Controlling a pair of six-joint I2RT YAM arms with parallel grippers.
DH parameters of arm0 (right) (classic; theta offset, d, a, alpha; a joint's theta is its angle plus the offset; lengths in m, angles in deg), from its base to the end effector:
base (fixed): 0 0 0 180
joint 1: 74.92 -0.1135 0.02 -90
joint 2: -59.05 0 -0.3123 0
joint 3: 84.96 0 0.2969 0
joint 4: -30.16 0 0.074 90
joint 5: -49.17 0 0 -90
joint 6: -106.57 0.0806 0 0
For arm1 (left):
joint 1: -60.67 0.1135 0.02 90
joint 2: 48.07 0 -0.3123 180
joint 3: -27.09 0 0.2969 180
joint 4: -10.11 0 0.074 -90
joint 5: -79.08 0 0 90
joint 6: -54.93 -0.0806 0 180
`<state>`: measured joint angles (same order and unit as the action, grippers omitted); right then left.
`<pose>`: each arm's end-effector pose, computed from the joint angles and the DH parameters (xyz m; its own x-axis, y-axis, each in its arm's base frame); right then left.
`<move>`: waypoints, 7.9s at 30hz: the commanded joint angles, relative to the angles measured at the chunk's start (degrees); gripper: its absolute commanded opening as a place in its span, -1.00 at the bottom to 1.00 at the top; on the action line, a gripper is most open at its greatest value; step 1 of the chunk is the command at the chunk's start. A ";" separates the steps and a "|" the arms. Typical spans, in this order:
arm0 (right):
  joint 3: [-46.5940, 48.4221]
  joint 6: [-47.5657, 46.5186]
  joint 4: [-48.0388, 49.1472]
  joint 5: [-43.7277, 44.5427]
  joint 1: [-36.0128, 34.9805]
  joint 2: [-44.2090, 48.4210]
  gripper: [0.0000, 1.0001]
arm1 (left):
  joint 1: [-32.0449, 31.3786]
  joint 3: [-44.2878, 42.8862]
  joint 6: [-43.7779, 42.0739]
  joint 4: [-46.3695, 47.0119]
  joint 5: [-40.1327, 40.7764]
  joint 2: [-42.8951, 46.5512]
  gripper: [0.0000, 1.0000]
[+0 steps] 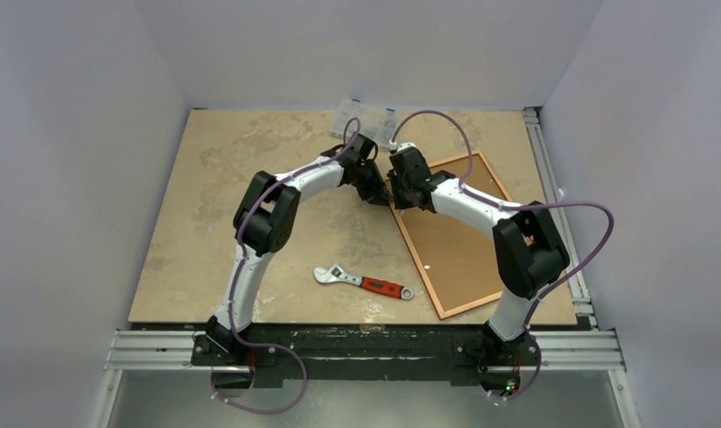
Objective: Take the photo out of the frame
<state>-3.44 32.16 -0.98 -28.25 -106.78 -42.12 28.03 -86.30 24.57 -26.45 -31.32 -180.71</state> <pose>0.3971 0.2261 0.2018 -0.7409 -0.1516 -0.6543 -0.2067 0.9784 0.0073 0.4866 -0.3451 0.1216 -0.9306 -0.3644 -0.0352 -0.2621 0.7305 -0.6306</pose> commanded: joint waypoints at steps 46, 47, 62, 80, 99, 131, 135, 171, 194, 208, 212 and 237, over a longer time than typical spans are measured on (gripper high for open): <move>4.82 0.81 -3.32 2.94 0.17 -1.57 -1.00 | 0.17 -3.38 1.11 0.03 0.63 -2.54 -1.00; 4.70 0.71 -3.77 4.24 0.13 -1.58 -1.00 | 0.13 -3.41 1.10 0.07 0.71 -2.54 -1.00; 4.31 -0.16 -6.03 4.75 -0.04 -1.05 -1.00 | 0.16 -3.34 1.54 -0.05 1.02 -2.45 -1.00; 3.90 -3.22 -10.86 7.47 -0.89 -1.24 -1.00 | 0.11 -3.47 1.54 -0.14 0.92 -2.54 -1.00; -4.34 1.50 -10.87 6.59 -1.22 17.70 -1.00 | 0.12 -5.56 0.25 -2.23 0.53 -3.44 -1.00; -29.25 15.49 -14.53 1.50 -1.34 45.78 -1.00 | -12.26 23.03 5.02 10.34 -0.90 15.81 0.44; -29.74 16.37 -13.81 1.25 -1.60 45.88 -1.00 | -13.41 21.95 9.42 6.84 3.36 15.28 0.03; -21.88 15.17 -9.85 8.35 -6.85 32.38 -1.00 | -6.27 5.47 -4.10 1.13 -3.21 1.93 -1.00; -14.81 15.59 -8.28 10.03 -6.87 20.25 -1.00 | -6.09 6.31 -2.16 1.52 -4.03 1.68 -1.00; -15.91 15.46 -8.81 9.11 -6.84 18.26 -1.00 | -6.12 6.02 -2.23 1.35 -4.03 1.72 -1.00; -15.87 15.98 -10.65 8.36 -7.07 18.20 -1.00 | -6.07 6.03 -2.16 1.28 -4.03 1.68 -1.00; -9.90 20.28 -26.57 15.50 -11.54 13.65 -1.00 | -6.03 5.85 -2.31 1.00 -4.20 1.55 -1.00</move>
<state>-13.67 50.06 -19.36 -16.21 -117.66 -29.29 21.60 -80.09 23.04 -26.08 -36.30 -177.61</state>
